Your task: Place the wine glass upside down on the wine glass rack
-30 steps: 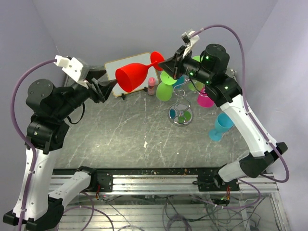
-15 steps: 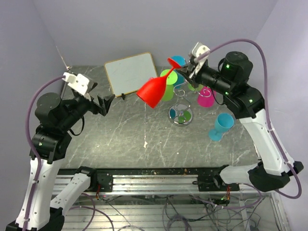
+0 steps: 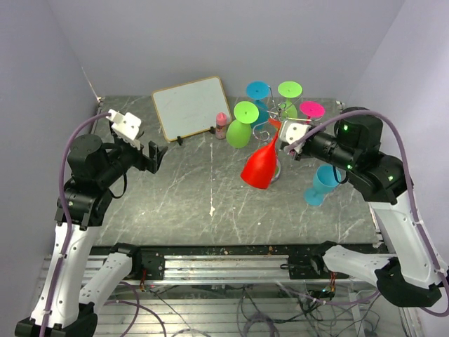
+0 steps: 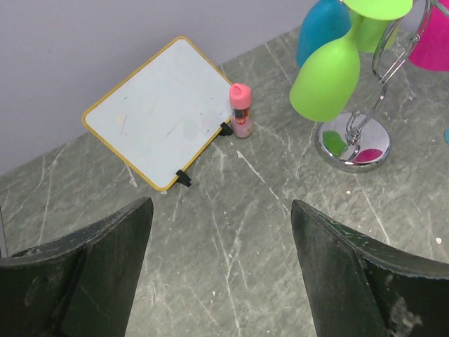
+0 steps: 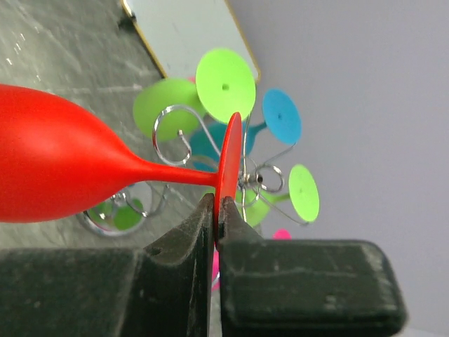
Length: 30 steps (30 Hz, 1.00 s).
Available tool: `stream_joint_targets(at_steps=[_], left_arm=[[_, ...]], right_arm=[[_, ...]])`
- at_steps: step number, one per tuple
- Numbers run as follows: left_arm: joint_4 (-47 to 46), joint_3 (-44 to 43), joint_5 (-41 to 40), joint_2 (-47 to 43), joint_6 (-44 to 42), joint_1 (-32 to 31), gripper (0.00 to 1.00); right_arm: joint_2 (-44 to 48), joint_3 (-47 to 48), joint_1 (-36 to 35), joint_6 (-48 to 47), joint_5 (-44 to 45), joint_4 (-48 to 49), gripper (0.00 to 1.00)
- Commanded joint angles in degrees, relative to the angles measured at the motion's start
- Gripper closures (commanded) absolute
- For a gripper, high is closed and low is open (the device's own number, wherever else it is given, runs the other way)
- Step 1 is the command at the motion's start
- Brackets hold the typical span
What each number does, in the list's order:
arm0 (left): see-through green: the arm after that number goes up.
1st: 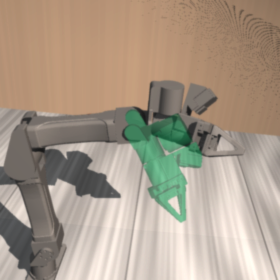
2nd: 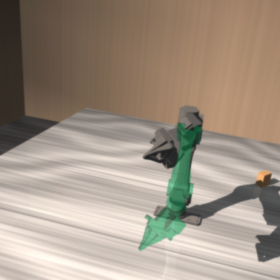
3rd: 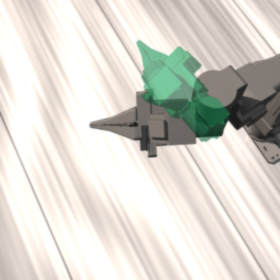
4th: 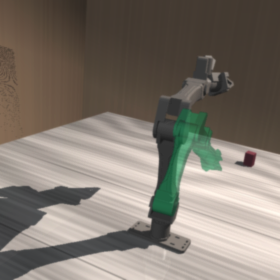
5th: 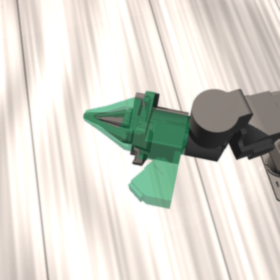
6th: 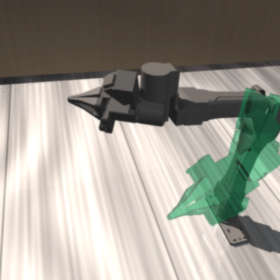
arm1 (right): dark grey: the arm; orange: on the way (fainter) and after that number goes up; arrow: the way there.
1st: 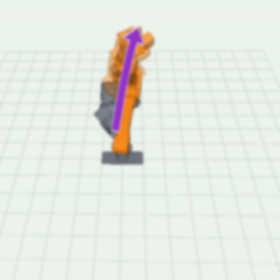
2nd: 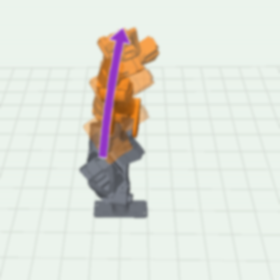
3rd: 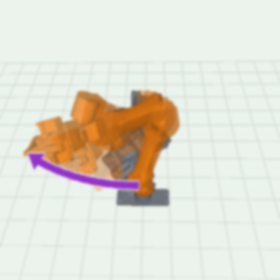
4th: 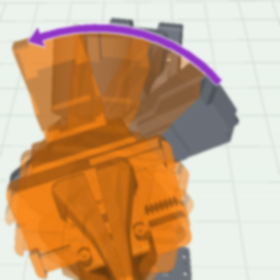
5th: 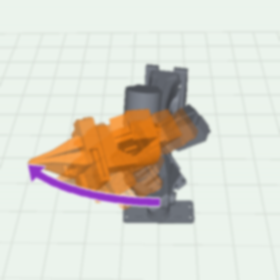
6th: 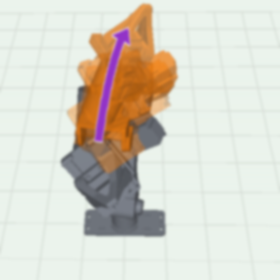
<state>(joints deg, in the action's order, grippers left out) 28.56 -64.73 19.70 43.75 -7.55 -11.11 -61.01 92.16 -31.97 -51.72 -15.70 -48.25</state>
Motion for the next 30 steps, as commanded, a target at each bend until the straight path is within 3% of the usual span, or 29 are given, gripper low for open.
stream_joint_targets(at_steps=[1,9,30], left_arm=[[-1.8,0.2,1.7,-0.4,-0.9,1.2,0.11],[-1.7,0.0,1.9,0.0,-1.1,1.7,0.11],[-1.9,-0.4,3.0,0.8,-1.2,2.1,0.11]], right_arm=[[1.2,-3.2,0.3,-8.0,8.1,-0.6,1.0],[1.1,-7.3,-0.3,-12.3,15.6,2.7,1.0],[-4.2,-8.2,-5.5,-14.7,23.5,9.1,1.0]])
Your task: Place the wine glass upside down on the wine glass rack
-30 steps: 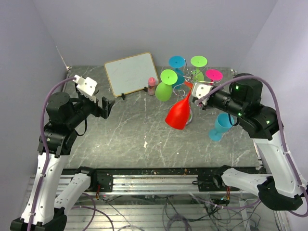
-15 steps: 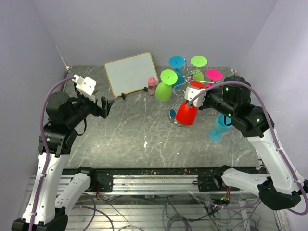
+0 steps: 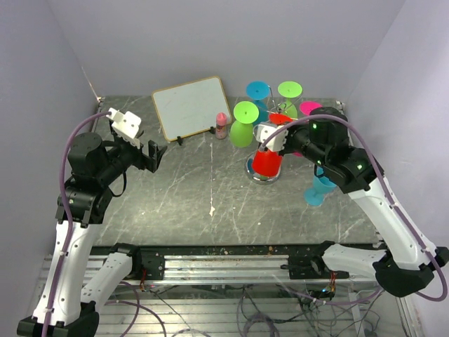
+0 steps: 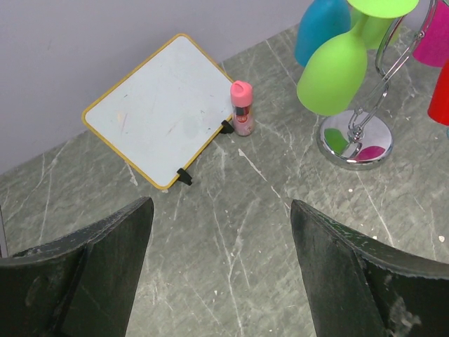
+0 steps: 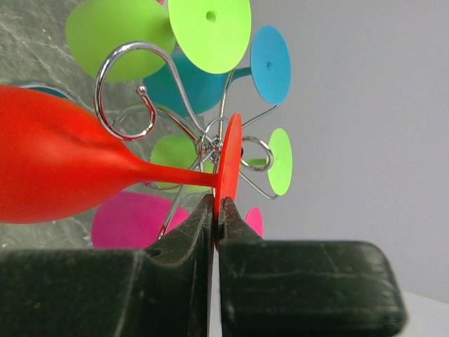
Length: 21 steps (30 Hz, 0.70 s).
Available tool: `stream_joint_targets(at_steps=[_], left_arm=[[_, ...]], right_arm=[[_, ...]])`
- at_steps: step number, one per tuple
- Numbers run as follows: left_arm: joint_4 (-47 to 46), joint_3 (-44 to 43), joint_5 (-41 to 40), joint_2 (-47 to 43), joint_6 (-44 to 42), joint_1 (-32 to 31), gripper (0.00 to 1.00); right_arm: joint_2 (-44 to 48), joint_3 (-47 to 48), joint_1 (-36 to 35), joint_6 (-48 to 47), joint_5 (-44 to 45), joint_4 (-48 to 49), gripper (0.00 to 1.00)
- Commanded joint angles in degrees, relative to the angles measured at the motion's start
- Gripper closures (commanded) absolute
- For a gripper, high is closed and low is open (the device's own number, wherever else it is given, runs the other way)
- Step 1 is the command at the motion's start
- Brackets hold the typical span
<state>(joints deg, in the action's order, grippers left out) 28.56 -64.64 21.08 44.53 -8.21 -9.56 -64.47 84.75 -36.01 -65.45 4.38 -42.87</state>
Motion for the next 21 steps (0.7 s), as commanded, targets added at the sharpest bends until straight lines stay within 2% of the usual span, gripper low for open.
stream_joint_targets(at_steps=[1,6,21], left_arm=[[-2.0,-0.5,1.8,0.2,-0.4,0.6,0.11],[-2.4,-0.4,2.3,0.5,-0.2,0.5,0.11],[-1.9,-0.5,2.4,0.2,-1.0,0.5,0.11]], right_arm=[[-1.0,-1.1,-1.7,-1.1,4.0,4.1,1.0],[-1.9,-2.6,-3.3,-1.9,7.1,6.7,1.0],[-4.4,-4.3,-6.2,-2.0,8.7,10.1,1.0]])
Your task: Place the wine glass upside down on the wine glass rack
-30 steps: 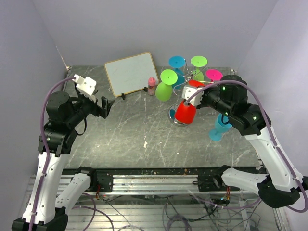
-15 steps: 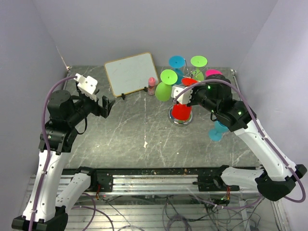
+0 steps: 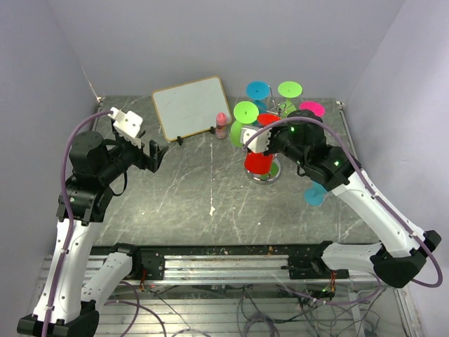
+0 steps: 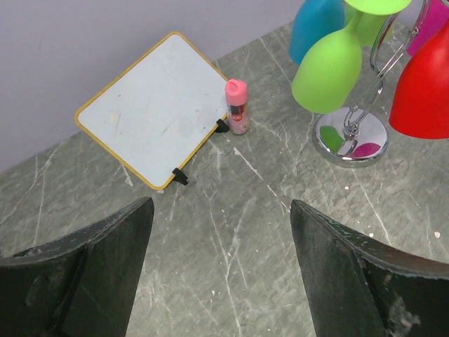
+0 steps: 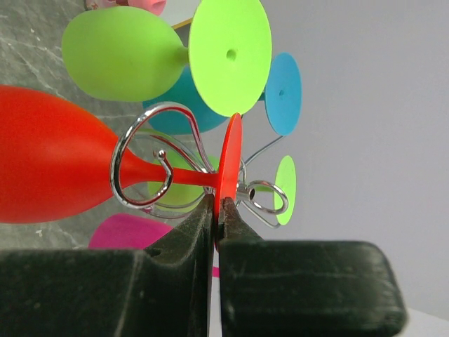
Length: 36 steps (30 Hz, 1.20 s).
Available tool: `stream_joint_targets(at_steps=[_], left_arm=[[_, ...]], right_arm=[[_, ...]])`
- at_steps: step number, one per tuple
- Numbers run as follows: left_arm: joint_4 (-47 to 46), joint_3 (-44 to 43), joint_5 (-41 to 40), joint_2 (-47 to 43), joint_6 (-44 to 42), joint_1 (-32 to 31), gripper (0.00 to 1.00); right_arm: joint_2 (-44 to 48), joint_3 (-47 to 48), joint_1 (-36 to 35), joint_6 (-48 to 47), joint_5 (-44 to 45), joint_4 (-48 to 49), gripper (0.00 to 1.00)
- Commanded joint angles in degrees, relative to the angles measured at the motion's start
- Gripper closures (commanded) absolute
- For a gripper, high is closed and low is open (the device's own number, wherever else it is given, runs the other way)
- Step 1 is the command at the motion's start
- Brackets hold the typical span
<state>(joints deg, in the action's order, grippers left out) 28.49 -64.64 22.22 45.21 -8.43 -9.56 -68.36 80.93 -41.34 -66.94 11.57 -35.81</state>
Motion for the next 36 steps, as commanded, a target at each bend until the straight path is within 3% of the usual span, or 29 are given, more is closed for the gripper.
stream_joint_targets(at_steps=[1,36], left_arm=[[-1.8,-0.4,1.2,-0.5,-0.8,0.5,0.11],[-1.4,0.3,2.5,-0.5,-1.6,0.5,0.11]], right_arm=[[-0.6,-0.3,-1.1,-0.2,1.3,3.0,1.0],[-0.4,5.3,-1.6,5.2,-11.1,-2.4,1.0]])
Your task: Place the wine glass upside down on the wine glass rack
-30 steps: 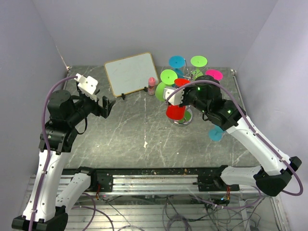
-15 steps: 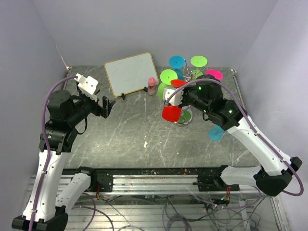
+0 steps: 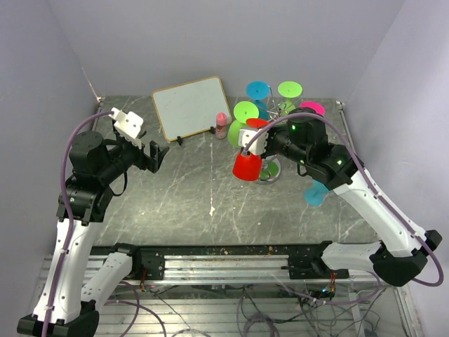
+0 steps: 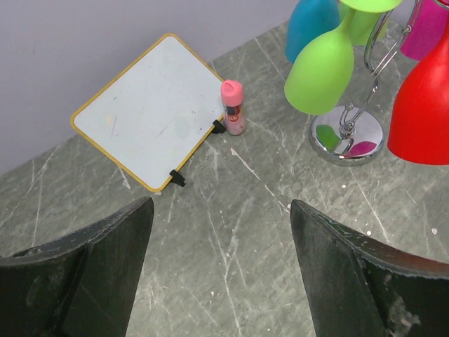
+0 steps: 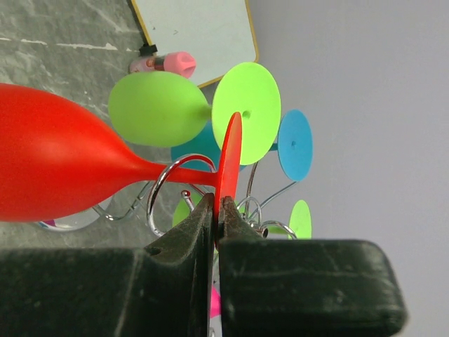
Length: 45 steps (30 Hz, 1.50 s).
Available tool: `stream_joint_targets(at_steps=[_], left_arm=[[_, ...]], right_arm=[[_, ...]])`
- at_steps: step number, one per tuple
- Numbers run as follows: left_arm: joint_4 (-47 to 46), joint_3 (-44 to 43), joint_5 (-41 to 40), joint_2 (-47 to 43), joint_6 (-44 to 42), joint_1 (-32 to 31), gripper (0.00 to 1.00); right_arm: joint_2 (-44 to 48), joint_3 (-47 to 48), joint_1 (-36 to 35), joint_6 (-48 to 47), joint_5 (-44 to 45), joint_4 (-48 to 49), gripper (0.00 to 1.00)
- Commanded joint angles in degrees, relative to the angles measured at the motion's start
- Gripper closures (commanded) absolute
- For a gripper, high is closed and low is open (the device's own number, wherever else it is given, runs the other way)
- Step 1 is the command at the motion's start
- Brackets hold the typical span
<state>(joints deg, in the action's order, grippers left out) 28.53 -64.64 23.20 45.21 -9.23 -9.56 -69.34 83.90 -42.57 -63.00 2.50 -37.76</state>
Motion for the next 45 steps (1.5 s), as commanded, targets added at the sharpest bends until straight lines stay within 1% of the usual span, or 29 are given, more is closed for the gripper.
stream_joint_targets(at_steps=[1,14,21,39,45], left_arm=[[-1.5,0.4,1.5,-0.6,-0.8,0.5,0.11],[-1.0,0.4,1.7,-0.5,-1.4,0.6,0.11],[-0.9,0.2,2.0,-0.2,-1.7,0.5,0.11],[-0.7,0.1,2.8,-0.2,-2.2,0.5,0.11],[-0.7,0.2,2.9,-0.3,-2.3,0.5,0.11]], right_arm=[[0.7,2.5,-0.4,1.4,-2.3,-0.7,1.0],[2.4,2.1,-0.2,0.3,-1.2,-2.8,1.0],[3.6,1.3,0.4,-0.2,-2.0,-3.6,1.0],[4.6,-2.6,1.1,-1.5,1.6,-2.0,1.0],[4.6,-3.0,1.1,-1.7,1.6,-2.4,0.93]])
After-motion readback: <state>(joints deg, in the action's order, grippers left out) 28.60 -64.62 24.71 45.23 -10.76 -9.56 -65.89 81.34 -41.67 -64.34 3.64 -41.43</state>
